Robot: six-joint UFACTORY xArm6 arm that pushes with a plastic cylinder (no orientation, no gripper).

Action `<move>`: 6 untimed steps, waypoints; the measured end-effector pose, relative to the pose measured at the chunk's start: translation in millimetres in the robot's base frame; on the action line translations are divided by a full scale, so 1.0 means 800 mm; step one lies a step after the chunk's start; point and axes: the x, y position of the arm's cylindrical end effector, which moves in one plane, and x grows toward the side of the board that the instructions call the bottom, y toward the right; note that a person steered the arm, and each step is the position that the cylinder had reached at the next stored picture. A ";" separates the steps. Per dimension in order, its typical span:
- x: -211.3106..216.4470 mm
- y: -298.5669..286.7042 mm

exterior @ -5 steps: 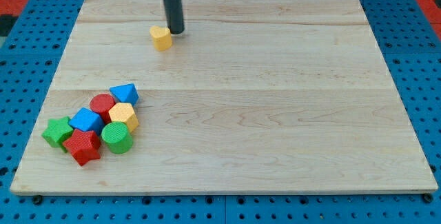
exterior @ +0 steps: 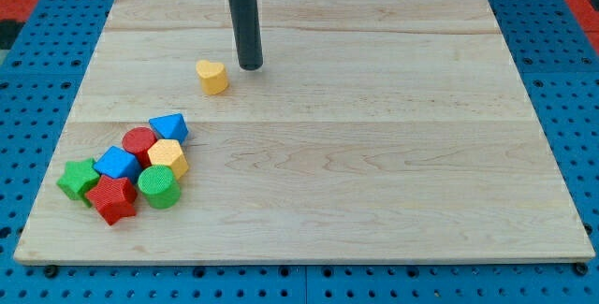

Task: Place the yellow heart vertically above the blue triangle

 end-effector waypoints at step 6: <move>-0.008 -0.096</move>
